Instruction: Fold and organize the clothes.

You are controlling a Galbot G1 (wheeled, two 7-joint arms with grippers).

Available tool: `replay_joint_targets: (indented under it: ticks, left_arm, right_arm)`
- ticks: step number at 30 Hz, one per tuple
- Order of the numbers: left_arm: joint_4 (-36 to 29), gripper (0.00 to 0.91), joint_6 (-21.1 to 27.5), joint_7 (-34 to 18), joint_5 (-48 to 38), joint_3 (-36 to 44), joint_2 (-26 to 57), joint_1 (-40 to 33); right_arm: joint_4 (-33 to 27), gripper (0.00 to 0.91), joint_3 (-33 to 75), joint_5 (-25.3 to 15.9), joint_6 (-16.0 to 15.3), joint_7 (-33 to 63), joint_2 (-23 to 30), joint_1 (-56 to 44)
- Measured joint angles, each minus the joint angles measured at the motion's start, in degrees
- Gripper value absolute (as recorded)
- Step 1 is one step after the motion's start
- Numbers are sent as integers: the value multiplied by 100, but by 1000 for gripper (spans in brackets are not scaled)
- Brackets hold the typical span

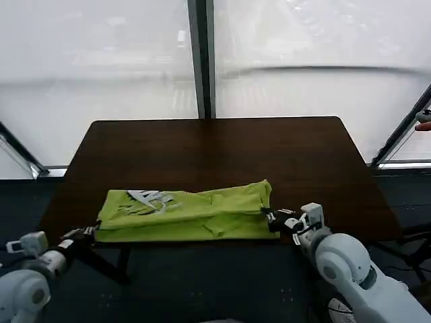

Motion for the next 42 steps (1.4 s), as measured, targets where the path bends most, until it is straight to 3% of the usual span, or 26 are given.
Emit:
replay_joint_targets:
  ticks: [6,16,31,33,39,42]
  left_arm:
    - [-90,878,29,-20,-16,-187,-6,-22]
    - [159,878,57,-144,85,101,16,-832]
    - [1073,878,51,-141,119,899,-11,-1864]
    - [1211,878,50,-140,130,964,-12,-1966]
    - [1520,878,37,-135,152,1068,-1,-2176]
    - [1637,741,23,-133,150,1097,22,-2262]
  right_arm:
    - [-310,878,137,-111,31,-3,182,279]
    - [-1127,878,8,-478,282,-148,716,890]
    - [-2129,868,-191,-863,344,-145,1420,1369]
    - [-2196,761,-195,-891,344,-152,1472,1372]
    - [-2306,702,-213,-962,340,-169,1573,1354]
    - [-2338,624,-218,-985,342,-174,1606,1354]
